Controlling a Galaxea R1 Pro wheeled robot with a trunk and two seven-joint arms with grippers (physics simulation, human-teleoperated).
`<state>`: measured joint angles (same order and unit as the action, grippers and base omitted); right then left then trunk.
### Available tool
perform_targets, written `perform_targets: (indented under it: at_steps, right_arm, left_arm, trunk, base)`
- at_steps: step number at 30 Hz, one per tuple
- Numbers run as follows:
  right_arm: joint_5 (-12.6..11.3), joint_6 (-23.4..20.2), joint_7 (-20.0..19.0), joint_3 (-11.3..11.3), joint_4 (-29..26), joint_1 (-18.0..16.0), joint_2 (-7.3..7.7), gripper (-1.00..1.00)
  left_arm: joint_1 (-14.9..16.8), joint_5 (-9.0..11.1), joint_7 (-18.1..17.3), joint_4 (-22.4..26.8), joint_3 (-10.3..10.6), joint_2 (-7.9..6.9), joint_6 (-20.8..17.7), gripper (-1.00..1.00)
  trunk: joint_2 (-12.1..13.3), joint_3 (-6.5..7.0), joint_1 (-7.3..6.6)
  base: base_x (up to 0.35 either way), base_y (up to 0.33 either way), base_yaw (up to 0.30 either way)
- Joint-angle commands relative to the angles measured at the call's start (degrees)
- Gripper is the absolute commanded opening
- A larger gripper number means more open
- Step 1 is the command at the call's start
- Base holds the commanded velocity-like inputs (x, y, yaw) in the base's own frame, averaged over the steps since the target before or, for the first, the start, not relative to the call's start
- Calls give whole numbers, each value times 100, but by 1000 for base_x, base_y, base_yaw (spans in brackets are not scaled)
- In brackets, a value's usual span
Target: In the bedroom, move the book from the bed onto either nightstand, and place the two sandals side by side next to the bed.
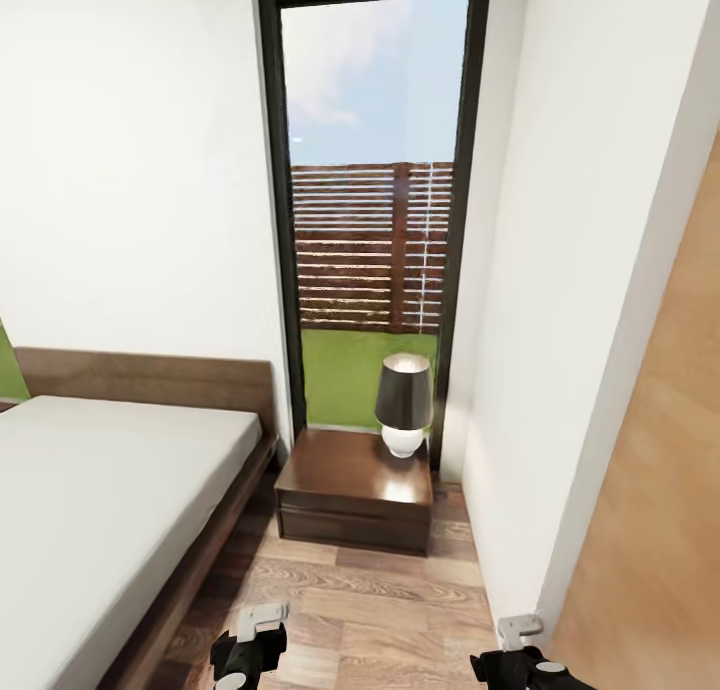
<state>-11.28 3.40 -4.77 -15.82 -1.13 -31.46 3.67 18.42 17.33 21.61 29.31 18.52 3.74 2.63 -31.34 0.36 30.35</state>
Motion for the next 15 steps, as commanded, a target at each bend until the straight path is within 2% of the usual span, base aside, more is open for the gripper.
perform_targets:
  at_steps: [1, 15]
  right_arm:
    - [-60, 20, -24, -44, 7, -2, 2, 100]
    - [-56, 19, -47, -44, 7, -2, 2, 100]
  left_arm:
    - [4, 60, 42, -4, 46, -5, 27, 100]
    - [4, 64, 42, -4, 46, -5, 27, 100]
  trunk:
    - [40, 17, -18]
    - [602, 269, -325]
  base:
    - [334, 0, 0]
    - [334, 0, 0]
